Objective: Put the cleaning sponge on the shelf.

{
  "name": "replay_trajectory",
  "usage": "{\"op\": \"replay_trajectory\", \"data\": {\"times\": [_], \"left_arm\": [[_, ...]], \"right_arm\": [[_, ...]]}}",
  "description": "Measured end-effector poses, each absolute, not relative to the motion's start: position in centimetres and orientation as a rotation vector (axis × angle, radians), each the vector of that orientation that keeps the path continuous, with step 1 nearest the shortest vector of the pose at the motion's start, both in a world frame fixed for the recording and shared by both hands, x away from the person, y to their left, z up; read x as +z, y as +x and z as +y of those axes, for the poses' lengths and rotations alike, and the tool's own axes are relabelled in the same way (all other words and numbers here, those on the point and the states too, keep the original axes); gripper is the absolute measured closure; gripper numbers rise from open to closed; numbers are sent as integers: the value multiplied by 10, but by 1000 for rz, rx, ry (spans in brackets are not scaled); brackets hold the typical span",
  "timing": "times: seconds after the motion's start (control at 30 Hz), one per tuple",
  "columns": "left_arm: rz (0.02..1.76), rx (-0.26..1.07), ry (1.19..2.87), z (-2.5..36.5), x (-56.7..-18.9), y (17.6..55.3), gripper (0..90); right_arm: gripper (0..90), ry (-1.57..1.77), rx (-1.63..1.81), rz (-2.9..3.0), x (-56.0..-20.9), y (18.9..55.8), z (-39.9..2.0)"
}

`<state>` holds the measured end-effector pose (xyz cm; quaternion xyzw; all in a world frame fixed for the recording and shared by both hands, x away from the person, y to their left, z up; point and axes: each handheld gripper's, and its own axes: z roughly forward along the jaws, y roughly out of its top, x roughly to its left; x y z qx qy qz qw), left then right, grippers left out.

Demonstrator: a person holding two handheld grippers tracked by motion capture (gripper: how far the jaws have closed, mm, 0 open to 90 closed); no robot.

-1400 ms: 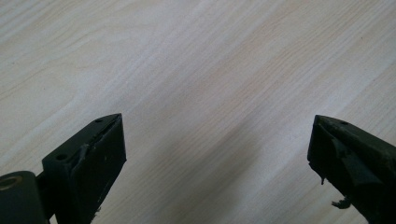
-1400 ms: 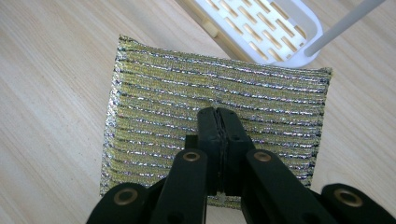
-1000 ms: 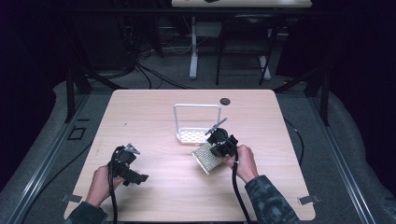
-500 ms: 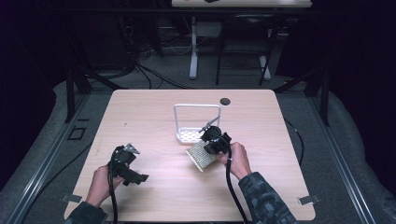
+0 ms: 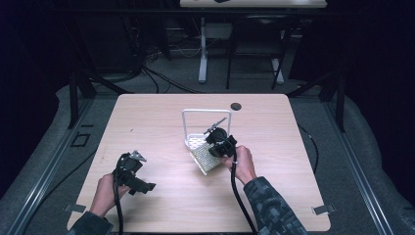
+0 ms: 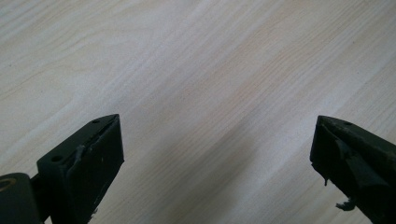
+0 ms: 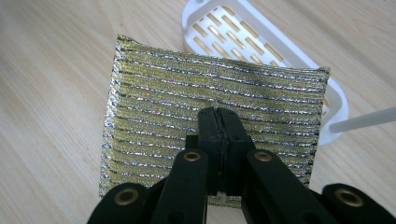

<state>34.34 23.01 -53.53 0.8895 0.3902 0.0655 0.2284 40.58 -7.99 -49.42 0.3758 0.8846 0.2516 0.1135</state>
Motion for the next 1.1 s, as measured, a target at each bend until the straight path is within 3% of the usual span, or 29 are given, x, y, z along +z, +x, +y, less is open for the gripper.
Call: {"op": "replay_trajectory", "data": {"times": [1.1], "left_arm": [[1070,178,2452,230,-535,343,27]], "right_arm": [[897,1279,837,2458,-499,438,-65]]}}
